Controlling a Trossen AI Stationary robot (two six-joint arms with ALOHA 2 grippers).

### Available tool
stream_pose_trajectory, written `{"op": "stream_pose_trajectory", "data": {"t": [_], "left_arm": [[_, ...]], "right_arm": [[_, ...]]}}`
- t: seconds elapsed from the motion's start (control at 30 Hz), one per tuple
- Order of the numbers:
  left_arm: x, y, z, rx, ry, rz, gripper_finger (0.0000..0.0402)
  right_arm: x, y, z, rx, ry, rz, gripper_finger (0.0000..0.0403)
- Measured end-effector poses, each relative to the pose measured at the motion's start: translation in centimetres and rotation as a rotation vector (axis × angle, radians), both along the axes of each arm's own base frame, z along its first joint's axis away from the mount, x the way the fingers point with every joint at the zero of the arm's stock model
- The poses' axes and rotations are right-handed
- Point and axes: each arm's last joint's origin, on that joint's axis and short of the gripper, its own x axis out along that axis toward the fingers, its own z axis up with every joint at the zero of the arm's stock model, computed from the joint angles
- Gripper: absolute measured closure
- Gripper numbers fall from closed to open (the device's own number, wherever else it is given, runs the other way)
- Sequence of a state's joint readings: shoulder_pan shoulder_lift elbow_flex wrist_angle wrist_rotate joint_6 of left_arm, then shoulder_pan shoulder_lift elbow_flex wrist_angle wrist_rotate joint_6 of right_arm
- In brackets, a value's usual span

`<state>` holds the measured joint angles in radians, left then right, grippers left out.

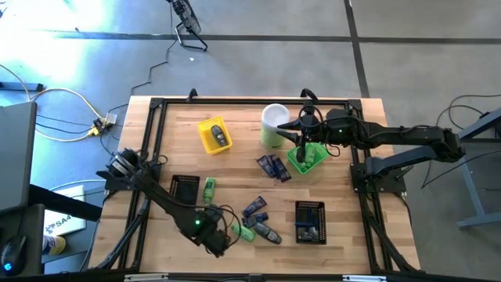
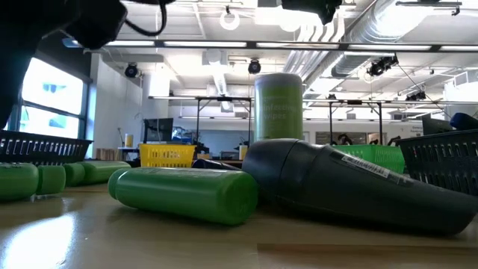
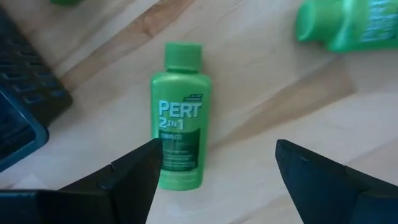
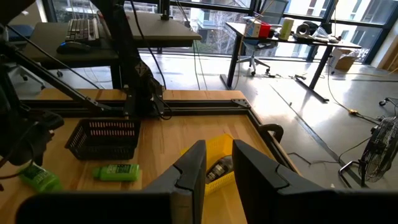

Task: Pick & Place Travel size toiletries
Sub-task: Put the shampoo bottle bottle into the green bin

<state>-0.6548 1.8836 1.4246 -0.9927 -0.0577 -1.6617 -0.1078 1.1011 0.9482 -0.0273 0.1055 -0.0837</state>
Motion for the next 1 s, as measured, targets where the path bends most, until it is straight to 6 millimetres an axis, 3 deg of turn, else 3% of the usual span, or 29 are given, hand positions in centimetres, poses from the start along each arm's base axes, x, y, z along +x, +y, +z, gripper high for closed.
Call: {"op": "stream_pose_trajectory", "data": {"t": [0.37,0.5,0.73,1.0], "left_arm": [[0.1,-0.2,-1.2,-0.003,0.043,0.008,0.0099],[-0.5,0.2,-2.4,-0.005,0.086,0.014,0.0099],[-0.3,0.0,-4.4,-0.089,0.015,0.008,0.0099],[-0.4,0.0,-4.5,-0.095,0.009,0.014,0.0099]], "right_arm": [[0.0,0.0,0.0,0.0,0.0,0.001,0.0331],[0.0,0.0,0.0,-0.019,0.004,0.007,0.0331],[0.0,0.0,0.0,-0.031,0.006,0.009,0.0331],[0.0,0.0,0.0,-0.052,0.011,0.013,0.0331]]}}
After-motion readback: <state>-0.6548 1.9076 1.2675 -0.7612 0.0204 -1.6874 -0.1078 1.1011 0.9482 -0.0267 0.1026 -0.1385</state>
